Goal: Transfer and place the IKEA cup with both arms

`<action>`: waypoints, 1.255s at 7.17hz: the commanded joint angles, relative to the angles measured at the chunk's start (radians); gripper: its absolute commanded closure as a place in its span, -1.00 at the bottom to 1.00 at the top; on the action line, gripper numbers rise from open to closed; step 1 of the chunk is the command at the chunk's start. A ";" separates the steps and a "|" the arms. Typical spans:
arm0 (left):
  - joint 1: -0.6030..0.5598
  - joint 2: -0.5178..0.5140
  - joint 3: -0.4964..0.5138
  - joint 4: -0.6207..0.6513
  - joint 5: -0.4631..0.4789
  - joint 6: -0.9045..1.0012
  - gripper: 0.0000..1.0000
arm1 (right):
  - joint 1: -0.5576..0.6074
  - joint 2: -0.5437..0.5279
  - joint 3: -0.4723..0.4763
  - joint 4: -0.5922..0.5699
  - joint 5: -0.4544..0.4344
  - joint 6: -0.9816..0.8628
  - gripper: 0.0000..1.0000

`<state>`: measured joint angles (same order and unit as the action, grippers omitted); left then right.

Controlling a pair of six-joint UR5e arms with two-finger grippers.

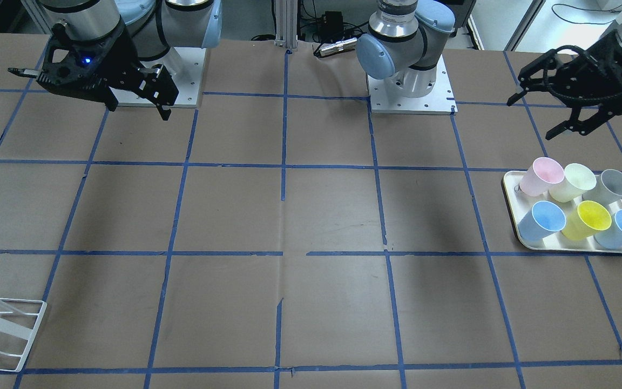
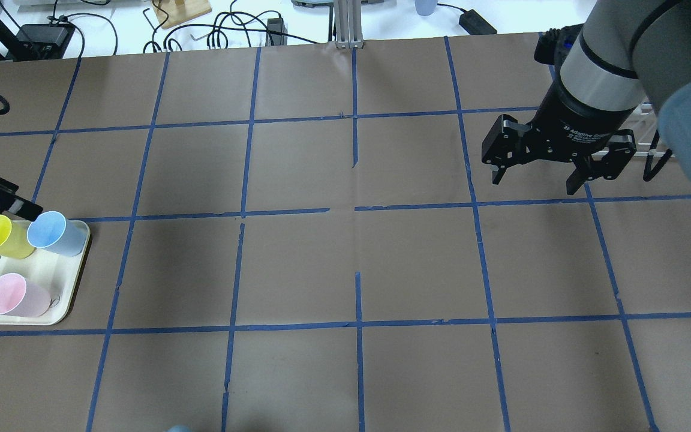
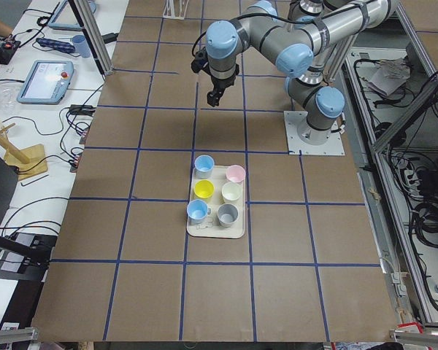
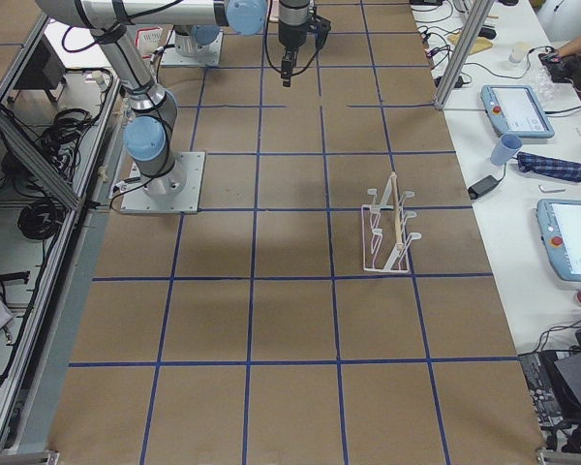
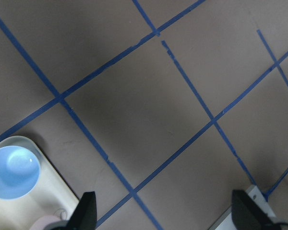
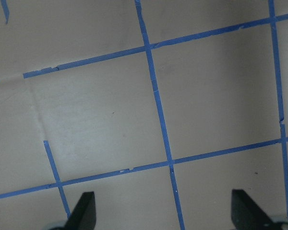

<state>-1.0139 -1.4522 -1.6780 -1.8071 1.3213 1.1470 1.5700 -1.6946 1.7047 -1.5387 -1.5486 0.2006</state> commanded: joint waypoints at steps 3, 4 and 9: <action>-0.300 0.046 -0.011 0.128 -0.007 -0.434 -1.00 | -0.004 0.001 0.001 -0.001 -0.008 0.000 -1.00; -0.351 0.039 -0.012 0.168 -0.002 -0.505 -1.00 | -0.004 0.003 0.001 -0.009 -0.005 -0.001 -1.00; -0.566 0.010 -0.078 0.451 0.079 -1.197 -1.00 | -0.002 0.000 0.001 -0.006 0.001 0.000 -1.00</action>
<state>-1.5412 -1.4328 -1.7598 -1.3813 1.3820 0.1149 1.5687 -1.6947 1.7058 -1.5448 -1.5497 0.2007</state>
